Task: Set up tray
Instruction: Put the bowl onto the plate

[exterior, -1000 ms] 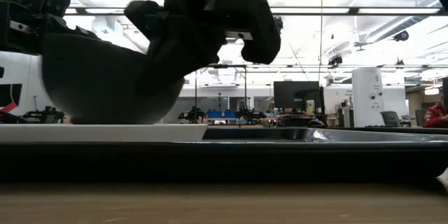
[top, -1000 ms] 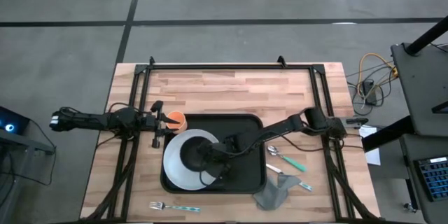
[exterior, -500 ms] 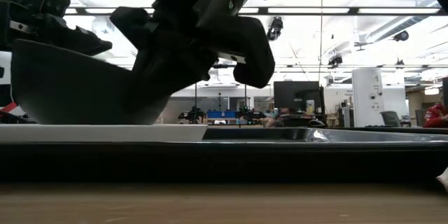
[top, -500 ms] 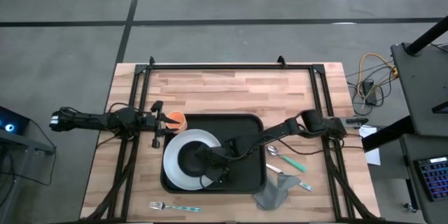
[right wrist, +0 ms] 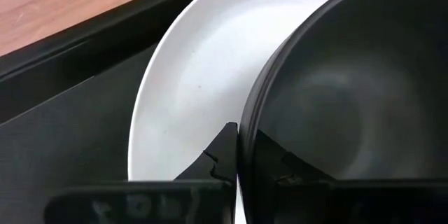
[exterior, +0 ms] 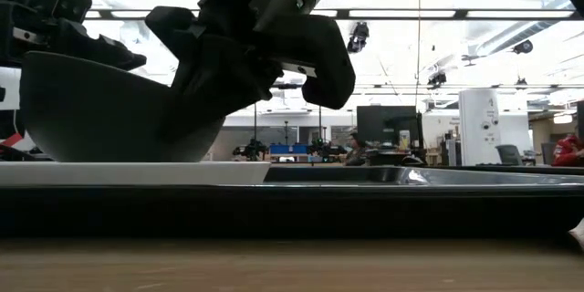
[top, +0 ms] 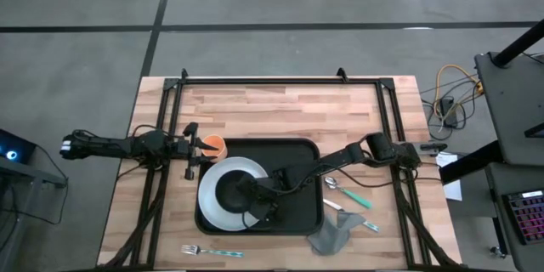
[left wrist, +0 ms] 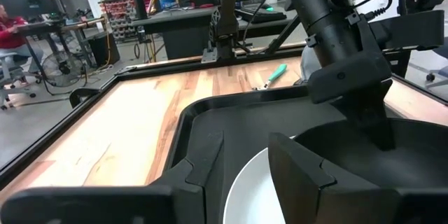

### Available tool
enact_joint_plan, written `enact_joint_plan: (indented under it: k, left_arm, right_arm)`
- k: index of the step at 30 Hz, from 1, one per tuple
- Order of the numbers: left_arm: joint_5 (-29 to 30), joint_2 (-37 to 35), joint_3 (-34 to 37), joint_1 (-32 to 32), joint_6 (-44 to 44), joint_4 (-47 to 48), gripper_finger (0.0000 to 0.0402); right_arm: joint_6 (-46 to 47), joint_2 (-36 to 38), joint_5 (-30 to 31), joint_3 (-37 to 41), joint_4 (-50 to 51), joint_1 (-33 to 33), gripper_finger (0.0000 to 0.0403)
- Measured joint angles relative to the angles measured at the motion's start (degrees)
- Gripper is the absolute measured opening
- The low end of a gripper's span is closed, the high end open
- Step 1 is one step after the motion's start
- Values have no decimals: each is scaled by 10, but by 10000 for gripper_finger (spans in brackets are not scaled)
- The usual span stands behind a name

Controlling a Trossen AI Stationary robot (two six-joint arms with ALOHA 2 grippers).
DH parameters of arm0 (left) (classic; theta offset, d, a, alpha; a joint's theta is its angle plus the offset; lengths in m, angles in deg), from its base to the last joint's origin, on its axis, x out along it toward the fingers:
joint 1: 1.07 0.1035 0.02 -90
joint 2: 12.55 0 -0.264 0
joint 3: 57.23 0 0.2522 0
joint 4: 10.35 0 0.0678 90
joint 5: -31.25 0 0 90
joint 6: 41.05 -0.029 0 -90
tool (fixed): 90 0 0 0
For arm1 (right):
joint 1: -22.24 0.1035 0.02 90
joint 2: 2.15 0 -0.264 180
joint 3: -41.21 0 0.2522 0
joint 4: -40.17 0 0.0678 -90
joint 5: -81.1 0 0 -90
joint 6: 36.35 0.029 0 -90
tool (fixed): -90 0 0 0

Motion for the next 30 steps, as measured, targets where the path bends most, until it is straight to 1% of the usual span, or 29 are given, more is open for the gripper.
enact_joint_plan:
  k: [11, 18, 25, 30]
  left_arm:
    - [0, 0, 0, 0, 0, 0, 93]
    - [0, 0, 0, 0, 0, 0, 93]
    - [0, 0, 0, 0, 0, 0, 93]
    - [0, 0, 0, 0, 0, 0, 93]
  right_arm:
    - [14, 0, 0, 0, 0, 0, 12]
    - [20, 0, 1, 0, -1, 0, 46]
    - [30, 0, 63, -1, -2, 0, 80]
    - [36, 0, 76, -3, -2, 0, 95]
